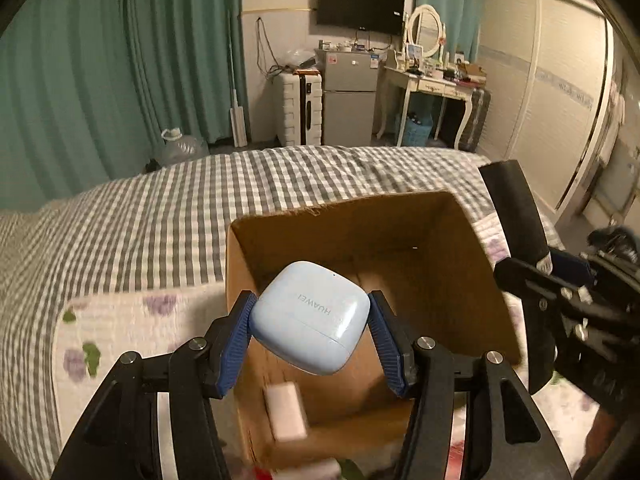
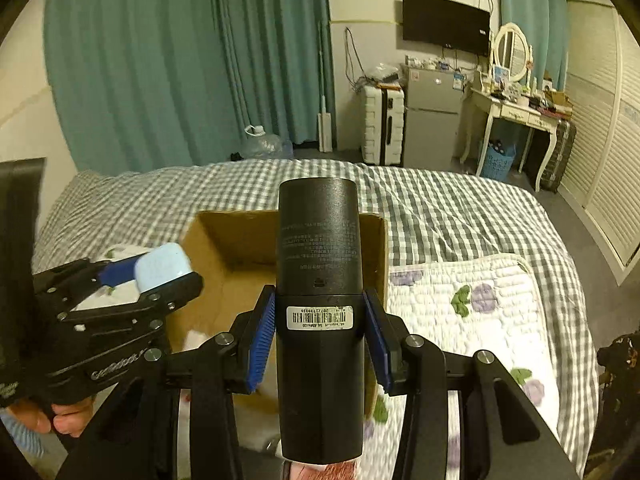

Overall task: Organize rigid objects
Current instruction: 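Lower both held items into the box and open both grippers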

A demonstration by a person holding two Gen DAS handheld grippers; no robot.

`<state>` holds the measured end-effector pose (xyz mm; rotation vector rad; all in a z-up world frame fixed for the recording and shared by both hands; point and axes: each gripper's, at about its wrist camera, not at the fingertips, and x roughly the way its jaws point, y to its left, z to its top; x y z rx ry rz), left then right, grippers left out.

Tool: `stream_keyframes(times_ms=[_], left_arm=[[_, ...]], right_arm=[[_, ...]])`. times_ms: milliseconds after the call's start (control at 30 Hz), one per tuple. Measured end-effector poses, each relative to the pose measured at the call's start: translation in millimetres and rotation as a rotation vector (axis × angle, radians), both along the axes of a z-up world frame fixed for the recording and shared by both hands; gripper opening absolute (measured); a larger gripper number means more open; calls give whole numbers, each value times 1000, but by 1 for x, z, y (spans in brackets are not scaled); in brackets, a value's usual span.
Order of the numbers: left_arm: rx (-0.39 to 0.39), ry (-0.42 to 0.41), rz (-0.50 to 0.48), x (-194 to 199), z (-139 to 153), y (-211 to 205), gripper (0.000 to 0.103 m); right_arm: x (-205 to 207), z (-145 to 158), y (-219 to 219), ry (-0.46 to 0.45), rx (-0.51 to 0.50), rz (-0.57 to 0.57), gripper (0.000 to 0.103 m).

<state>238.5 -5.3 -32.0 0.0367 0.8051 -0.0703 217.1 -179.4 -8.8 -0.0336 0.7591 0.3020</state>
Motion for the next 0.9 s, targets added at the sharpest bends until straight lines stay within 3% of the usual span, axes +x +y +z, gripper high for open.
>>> stream_keyframes(times_ms=[233,367,433,500,900], left_arm=[[-30,45,10,24,-36,3,58],[-48,53,-17,21,-41,2,60],[-53,65,-15,20,-39,3,60],[-52,66,-13,15,-33,6,60],[-73,-72,22,-53,41,24,63]], right_arm=[[39,-33,5,53,-21,-6,41],[45,-42,1,61,22,-30,42],[47,-41,-2,65,63,-43,59],[43,-33,-3,35,74,-60,67],[-37,39,-11,-104,17,-80,74]])
